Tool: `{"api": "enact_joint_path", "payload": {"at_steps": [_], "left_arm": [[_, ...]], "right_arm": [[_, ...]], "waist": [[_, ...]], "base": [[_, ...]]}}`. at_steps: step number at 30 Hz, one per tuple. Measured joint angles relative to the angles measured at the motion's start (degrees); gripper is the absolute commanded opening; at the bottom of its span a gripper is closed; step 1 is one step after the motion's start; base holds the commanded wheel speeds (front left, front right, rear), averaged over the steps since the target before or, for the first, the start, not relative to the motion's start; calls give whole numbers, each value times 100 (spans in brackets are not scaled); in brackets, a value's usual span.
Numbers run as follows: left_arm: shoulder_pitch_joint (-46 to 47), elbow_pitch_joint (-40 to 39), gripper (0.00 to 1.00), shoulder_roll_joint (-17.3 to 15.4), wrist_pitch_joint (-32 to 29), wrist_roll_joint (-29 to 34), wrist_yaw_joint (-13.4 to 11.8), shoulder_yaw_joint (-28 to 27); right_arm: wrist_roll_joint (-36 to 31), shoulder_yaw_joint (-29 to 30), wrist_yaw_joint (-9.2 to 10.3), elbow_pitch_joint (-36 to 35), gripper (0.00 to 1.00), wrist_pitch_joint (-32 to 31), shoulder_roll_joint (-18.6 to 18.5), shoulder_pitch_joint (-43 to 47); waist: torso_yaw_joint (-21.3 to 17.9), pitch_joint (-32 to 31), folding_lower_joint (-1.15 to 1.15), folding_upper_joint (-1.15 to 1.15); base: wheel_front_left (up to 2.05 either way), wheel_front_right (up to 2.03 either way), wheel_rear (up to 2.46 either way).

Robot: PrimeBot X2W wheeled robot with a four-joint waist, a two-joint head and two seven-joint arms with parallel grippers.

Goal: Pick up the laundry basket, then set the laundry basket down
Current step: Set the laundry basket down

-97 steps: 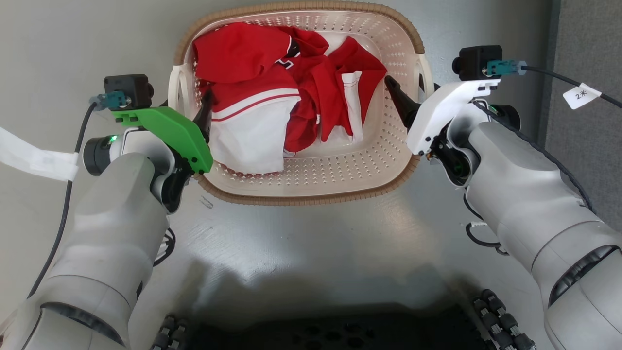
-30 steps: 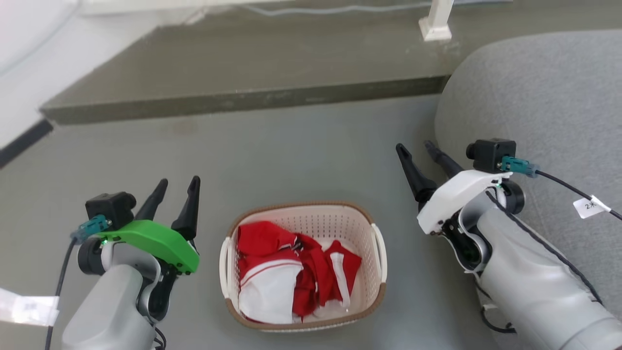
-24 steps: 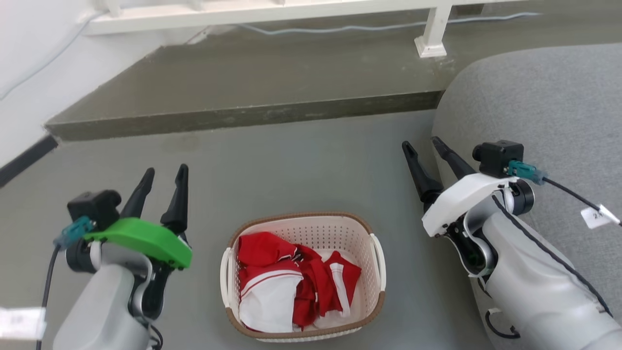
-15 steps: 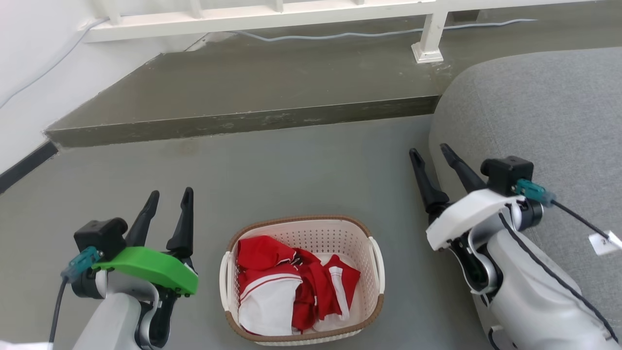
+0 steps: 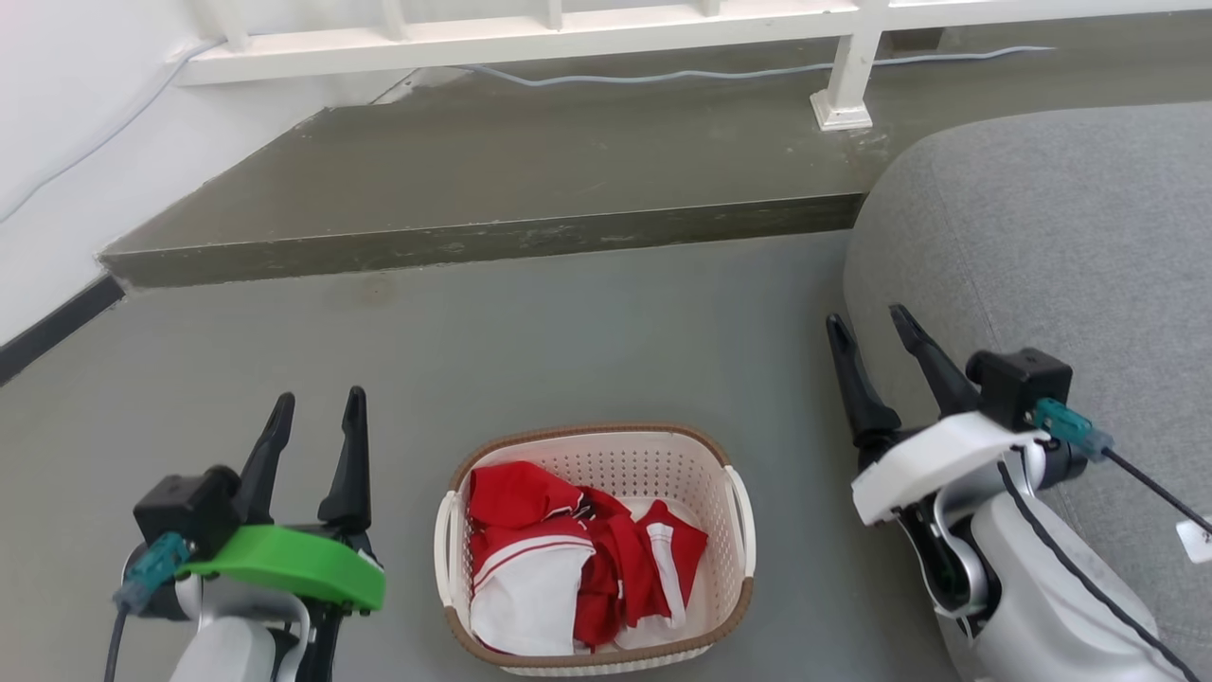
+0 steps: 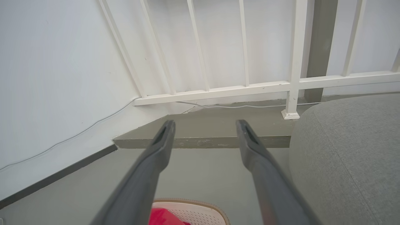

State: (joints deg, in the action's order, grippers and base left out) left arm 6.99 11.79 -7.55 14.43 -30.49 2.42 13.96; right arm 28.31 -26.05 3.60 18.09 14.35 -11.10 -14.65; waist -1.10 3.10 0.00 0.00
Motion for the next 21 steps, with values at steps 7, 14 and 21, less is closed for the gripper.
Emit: {"api": "enact_joint_path", "payload": {"at_steps": [7,14,21], "left_arm": [[-261,-241,100,105,0,201,0,-152],[-430,-393,100,167,0,377,12,-276],[-537,-494,100,243,0,456,66,-363]], "right_arm": [[-119,192,11,-182,100,0,2,279],[-316,300,5,-352,100,0,29,466],[-409,365,-8,-410,100,0,51,590]], "waist": [[45,-15,0,0],[63,5,0,0],[62,16,0,0]], "base": [[0,0,0],[0,0,0],[0,0,0]]}}
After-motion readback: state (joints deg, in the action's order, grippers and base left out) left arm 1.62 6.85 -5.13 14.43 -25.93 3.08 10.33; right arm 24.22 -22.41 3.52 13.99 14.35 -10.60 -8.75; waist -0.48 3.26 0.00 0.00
